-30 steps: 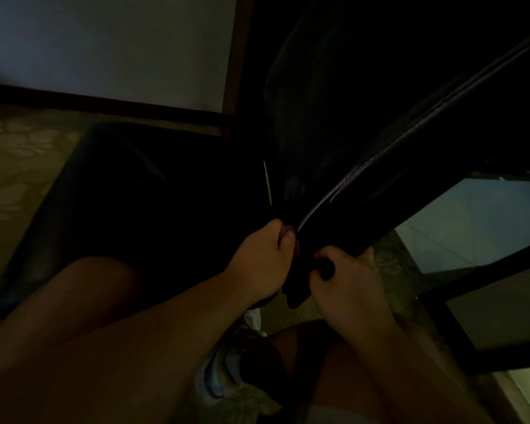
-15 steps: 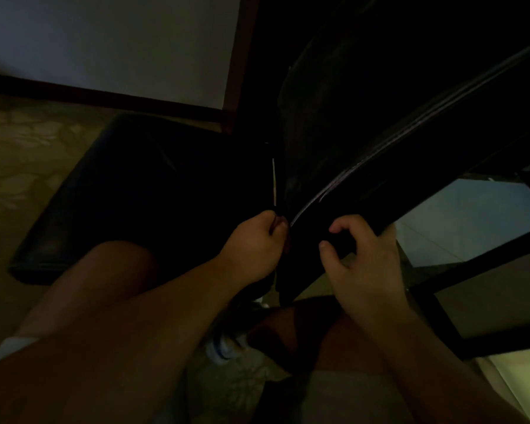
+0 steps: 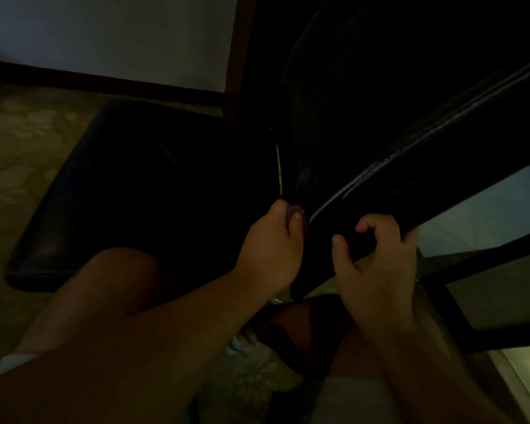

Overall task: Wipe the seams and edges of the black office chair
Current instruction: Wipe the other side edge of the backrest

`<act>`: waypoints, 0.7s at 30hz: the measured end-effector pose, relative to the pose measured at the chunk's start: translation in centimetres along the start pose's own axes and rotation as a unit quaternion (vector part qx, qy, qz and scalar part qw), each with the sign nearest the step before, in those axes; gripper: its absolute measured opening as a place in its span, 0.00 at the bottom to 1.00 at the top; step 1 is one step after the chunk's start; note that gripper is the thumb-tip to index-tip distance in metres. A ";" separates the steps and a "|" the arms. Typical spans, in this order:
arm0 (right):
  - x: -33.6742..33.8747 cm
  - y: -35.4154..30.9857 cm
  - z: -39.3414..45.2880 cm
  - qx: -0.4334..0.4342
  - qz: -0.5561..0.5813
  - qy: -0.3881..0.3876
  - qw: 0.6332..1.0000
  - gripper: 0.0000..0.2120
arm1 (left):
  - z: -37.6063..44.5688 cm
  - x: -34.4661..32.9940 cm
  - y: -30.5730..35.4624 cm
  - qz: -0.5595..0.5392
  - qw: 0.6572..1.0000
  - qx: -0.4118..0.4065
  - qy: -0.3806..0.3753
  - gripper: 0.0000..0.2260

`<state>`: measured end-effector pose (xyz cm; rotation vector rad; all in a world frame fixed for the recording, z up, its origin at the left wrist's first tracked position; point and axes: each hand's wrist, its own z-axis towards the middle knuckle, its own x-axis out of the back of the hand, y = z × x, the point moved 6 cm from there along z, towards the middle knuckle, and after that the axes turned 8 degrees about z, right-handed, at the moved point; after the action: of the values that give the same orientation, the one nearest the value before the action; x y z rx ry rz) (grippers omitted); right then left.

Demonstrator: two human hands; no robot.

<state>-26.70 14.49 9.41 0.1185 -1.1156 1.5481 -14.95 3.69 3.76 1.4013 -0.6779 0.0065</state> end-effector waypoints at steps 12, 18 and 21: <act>-0.5 0.0 0.1 0.011 0.022 0.027 0.999 0.11 | 0.1 0.4 1.1 0.112 0.993 -0.037 -0.025 0.10; -0.6 0.0 0.3 0.009 0.005 0.029 1.000 0.12 | 0.8 0.5 0.3 0.094 0.995 -0.008 -0.036 0.12; -0.6 -0.1 0.2 0.009 0.008 0.031 0.999 0.12 | 0.9 0.1 0.3 0.084 0.995 0.001 -0.048 0.12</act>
<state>-26.50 13.92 9.24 0.0738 -1.0566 1.5662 -15.39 2.86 4.11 1.3487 -0.8758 0.0728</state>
